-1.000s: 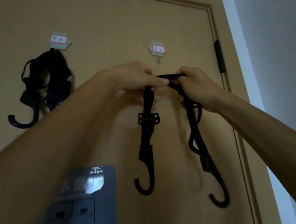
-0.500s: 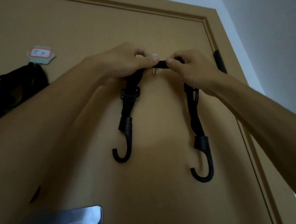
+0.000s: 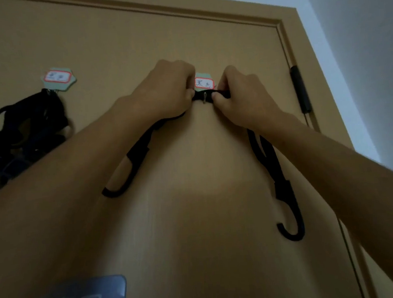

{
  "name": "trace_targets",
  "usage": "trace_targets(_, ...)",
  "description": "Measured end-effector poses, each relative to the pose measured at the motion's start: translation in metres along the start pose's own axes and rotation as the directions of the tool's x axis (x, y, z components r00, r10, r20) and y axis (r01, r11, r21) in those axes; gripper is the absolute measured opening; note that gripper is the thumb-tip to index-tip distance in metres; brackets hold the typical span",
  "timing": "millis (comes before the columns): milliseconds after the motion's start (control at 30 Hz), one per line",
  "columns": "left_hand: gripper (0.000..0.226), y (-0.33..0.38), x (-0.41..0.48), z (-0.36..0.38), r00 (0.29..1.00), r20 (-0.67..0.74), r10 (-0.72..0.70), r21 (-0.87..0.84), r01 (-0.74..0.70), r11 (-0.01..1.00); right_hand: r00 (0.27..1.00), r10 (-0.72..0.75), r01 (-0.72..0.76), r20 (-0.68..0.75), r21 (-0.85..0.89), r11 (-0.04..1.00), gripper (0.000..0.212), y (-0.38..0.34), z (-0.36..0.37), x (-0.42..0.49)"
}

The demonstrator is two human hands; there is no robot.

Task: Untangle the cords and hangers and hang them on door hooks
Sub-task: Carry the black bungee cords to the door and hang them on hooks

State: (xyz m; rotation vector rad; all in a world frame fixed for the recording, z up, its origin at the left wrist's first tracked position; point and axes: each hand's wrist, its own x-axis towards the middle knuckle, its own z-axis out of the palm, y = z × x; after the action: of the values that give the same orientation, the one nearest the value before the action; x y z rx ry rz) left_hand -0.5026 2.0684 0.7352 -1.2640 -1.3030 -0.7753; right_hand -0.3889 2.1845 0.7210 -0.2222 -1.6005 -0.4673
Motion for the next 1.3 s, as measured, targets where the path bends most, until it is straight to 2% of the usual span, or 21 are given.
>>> trace_targets(167, 0.011, 0.008, -0.014, 0.008, 0.989, 0.075, -0.13, 0.019, 0.128, 0.992, 1.0, 0.016, -0.016, 0.009, 0.044, 0.999, 0.023, -0.014, 0.006, -0.016)
trace_targets(233, 0.013, 0.018, -0.018, 0.008, 0.971, 0.122, -0.204, -0.109, 0.217, 0.97, 0.996, 0.083, -0.085, 0.033, 0.094, 0.992, 0.022, -0.021, 0.006, -0.019)
trace_targets(333, 0.015, 0.03, -0.026, 0.007, 0.93, 0.212, -0.299, -0.304, 0.354, 0.884, 0.98, 0.172, -0.184, 0.099, 0.138, 0.973, 0.012, -0.027, 0.004, -0.023)
trace_targets(500, 0.013, 0.037, -0.038, 0.008, 0.912, 0.228, -0.342, -0.407, 0.408, 0.817, 0.972, 0.177, -0.197, 0.152, 0.126, 0.972, 0.008, -0.031, -0.006, -0.034)
trace_targets(533, 0.012, 0.037, -0.04, 0.007, 0.915, 0.221, -0.337, -0.4, 0.4, 0.825, 0.972, 0.175, -0.196, 0.158, 0.124, 0.973, 0.005, -0.031, -0.008, -0.037)
trace_targets(633, 0.016, 0.037, -0.047, 0.003, 0.922, 0.213, -0.324, -0.337, 0.38, 0.861, 0.972, 0.163, -0.193, 0.172, 0.176, 0.965, 0.016, -0.03, -0.012, -0.049)
trace_targets(833, 0.02, 0.043, -0.058, -0.012, 0.925, 0.19, -0.329, -0.243, 0.369, 0.897, 0.979, 0.105, -0.139, 0.176, 0.195, 0.971, 0.005, -0.035, -0.028, -0.072)
trace_targets(1100, 0.019, 0.053, -0.076, -0.028, 0.915, 0.19, -0.357, -0.104, 0.381, 0.919, 0.962, 0.167, -0.21, 0.214, 0.196, 0.958, 0.037, -0.041, -0.05, -0.091)
trace_targets(1167, 0.02, 0.057, -0.084, -0.033, 0.914, 0.193, -0.358, -0.088, 0.379, 0.921, 0.964, 0.175, -0.215, 0.198, 0.206, 0.955, 0.039, -0.041, -0.052, -0.1)
trace_targets(1300, 0.017, 0.069, -0.122, -0.047, 0.911, 0.229, -0.342, -0.134, 0.378, 0.916, 0.968, 0.227, -0.249, 0.108, 0.296, 0.922, 0.031, -0.049, -0.061, -0.134)
